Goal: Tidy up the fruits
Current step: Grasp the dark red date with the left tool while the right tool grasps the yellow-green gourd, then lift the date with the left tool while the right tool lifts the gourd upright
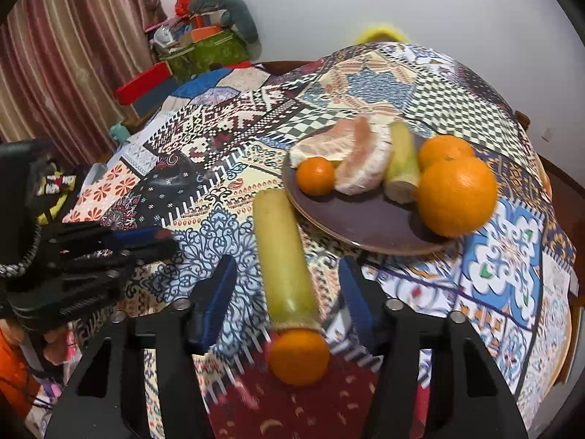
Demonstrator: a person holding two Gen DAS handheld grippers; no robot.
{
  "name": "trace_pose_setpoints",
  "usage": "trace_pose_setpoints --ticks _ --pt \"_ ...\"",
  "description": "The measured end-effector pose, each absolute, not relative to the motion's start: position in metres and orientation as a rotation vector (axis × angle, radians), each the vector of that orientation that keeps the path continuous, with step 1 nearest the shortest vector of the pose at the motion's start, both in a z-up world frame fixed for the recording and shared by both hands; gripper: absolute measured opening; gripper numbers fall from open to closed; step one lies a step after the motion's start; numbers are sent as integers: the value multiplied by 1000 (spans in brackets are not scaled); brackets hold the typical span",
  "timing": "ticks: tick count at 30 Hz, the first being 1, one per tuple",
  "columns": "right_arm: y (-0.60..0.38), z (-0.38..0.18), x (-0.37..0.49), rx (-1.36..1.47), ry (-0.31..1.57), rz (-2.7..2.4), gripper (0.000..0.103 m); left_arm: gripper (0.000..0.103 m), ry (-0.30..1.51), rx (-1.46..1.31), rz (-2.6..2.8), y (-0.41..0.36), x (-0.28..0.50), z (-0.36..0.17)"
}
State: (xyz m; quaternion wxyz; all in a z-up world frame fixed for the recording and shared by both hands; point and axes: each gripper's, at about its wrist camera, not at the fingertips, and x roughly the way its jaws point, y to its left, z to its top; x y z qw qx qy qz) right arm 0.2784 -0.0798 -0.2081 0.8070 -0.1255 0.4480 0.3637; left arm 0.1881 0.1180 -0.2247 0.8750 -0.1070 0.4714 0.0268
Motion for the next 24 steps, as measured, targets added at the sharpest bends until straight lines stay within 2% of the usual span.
trace_pose_setpoints --ticks 7,20,24 --pt "-58 -225 285 -371 1002 788 39 21 962 -244 69 131 181 -222" --pt "-44 -238 288 -421 1040 778 38 21 958 -272 49 130 181 -224" --pt "-44 -236 287 -416 1030 776 33 21 956 -276 44 127 181 -223"
